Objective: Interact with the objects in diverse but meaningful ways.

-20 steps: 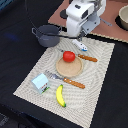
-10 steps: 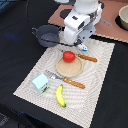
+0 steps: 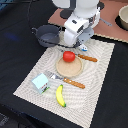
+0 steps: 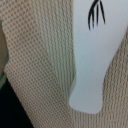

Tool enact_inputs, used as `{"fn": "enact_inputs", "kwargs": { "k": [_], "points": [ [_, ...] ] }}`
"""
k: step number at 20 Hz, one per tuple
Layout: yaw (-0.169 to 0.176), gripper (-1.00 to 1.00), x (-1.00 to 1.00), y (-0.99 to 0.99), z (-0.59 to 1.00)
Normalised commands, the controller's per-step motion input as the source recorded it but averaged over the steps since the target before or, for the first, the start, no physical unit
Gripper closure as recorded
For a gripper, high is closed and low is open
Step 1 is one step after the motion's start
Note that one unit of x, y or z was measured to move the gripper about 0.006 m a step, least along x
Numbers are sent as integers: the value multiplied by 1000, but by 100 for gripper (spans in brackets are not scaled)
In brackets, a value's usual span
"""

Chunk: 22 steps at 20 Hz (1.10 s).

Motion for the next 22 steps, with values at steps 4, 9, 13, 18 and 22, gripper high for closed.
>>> {"fn": "enact_inputs", "kwargs": {
  "k": [4, 9, 13, 18, 22],
  "points": [
    [0, -100, 99, 173, -48],
    [0, 100, 127, 198, -86],
    [0, 100, 138, 197, -131],
    [0, 100, 119, 163, -94],
    [-29, 100, -31, 7, 476]
  ]
}}
